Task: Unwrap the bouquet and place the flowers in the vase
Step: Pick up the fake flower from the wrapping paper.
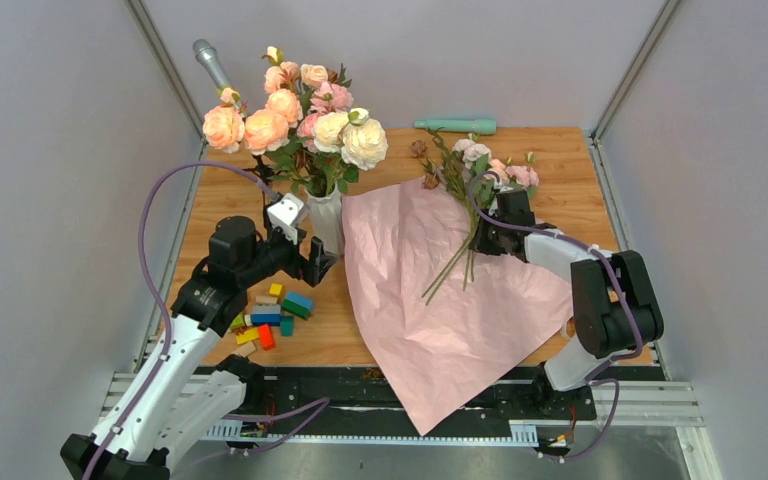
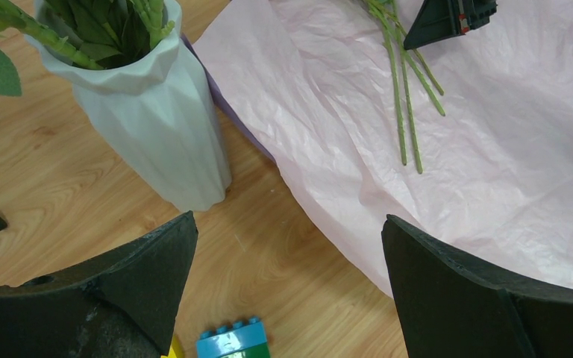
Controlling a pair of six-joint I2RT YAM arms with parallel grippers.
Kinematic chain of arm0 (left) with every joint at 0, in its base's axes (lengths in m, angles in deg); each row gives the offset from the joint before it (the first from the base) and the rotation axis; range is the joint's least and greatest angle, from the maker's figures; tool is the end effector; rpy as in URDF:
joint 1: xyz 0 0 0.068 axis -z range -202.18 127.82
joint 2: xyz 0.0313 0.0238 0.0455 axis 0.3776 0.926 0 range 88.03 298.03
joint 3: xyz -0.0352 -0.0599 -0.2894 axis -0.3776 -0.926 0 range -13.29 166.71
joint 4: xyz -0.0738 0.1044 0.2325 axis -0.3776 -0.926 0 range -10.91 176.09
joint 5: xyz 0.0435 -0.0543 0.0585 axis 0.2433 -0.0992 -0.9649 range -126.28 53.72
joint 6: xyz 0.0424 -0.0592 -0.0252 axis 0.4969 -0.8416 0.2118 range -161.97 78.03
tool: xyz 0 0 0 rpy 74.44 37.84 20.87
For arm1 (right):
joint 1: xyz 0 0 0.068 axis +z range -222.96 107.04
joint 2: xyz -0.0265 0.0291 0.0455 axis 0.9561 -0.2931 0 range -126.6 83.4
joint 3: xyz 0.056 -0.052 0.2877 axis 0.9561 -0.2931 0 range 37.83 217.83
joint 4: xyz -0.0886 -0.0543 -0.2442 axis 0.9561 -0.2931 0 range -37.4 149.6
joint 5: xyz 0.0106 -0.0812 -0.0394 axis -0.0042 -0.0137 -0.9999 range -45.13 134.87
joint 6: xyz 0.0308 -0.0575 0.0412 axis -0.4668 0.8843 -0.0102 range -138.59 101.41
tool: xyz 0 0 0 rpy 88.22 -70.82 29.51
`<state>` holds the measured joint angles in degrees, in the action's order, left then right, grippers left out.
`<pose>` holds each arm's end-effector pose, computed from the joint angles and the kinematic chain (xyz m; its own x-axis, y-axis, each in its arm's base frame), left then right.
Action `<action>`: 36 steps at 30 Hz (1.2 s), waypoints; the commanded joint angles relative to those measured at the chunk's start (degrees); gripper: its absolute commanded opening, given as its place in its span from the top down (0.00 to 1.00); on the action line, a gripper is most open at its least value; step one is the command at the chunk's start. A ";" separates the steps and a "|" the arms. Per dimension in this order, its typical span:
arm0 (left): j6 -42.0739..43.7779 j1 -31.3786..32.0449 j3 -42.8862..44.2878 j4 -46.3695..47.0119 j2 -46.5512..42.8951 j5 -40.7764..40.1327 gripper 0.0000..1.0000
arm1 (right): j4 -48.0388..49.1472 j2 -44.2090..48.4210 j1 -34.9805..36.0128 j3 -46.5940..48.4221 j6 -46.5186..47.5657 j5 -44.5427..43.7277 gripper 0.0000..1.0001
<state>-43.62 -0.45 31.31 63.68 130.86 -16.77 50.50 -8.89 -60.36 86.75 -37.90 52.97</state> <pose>0.1608 -0.0877 0.3302 -0.3457 0.1086 -0.9320 0.6295 0.7634 -0.1446 0.3284 0.0828 0.1652 -0.8295 0.1501 -0.5380 -0.0270 0.9514 0.3069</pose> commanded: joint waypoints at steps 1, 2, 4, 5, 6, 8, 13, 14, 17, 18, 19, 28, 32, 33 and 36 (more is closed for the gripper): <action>1.12 -0.20 -0.02 1.60 0.00 -0.13 0.00 | 3.49 -0.96 -0.43 1.23 1.19 1.89 0.88; 1.12 -0.20 -0.03 1.59 -0.02 -0.14 0.00 | 3.74 -1.18 -0.40 1.17 1.27 1.99 0.88; 1.12 -0.20 -0.04 1.58 -0.04 -0.09 0.00 | 3.91 -1.50 -0.46 1.38 1.66 2.10 0.87; 1.12 -0.20 0.01 1.61 -0.08 -0.04 0.00 | 3.92 -1.74 -0.47 1.49 1.79 2.12 0.87; 1.12 -0.20 0.02 1.60 -0.08 0.03 0.00 | 3.86 -1.92 -0.56 1.56 1.88 2.14 0.87; 1.12 -0.20 0.05 1.66 -0.11 0.16 0.00 | 3.84 -2.31 -0.71 1.71 1.99 2.28 0.87; 0.96 -0.20 -0.04 1.91 0.19 0.47 0.00 | 4.04 -2.86 -0.91 2.22 2.17 2.52 1.00; 0.95 -0.20 -0.06 2.01 0.38 0.46 0.00 | 4.13 -2.63 -0.93 2.16 2.17 2.58 1.00; 0.94 -0.20 0.06 1.96 0.87 0.42 0.00 | 4.18 -1.23 -0.93 1.82 2.26 2.60 1.00; 0.90 -0.20 0.05 1.95 0.90 0.43 0.00 | 4.10 -0.46 -0.97 1.56 2.28 2.55 1.00; 0.84 -0.20 0.05 1.94 0.84 0.53 0.00 | 4.03 0.38 -0.97 1.37 2.26 2.55 1.00; -1.07 -0.20 0.20 2.30 0.79 1.12 0.00 | 2.72 10.26 -0.96 -0.99 1.21 3.02 1.00; -3.73 -0.05 0.82 2.56 0.38 1.80 0.01 | 2.26 13.89 -0.99 -1.42 1.21 5.31 1.00; -4.84 0.00 0.96 2.55 0.27 1.74 0.01 | 2.29 14.85 -0.94 -1.62 1.16 6.07 1.00; -7.20 0.79 1.93 2.35 -0.66 0.85 0.01 | 3.27 18.50 -0.95 -2.75 0.65 8.09 1.00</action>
<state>-46.68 -0.40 31.31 64.11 131.78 -16.20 52.16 4.81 -61.06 85.27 -36.76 57.53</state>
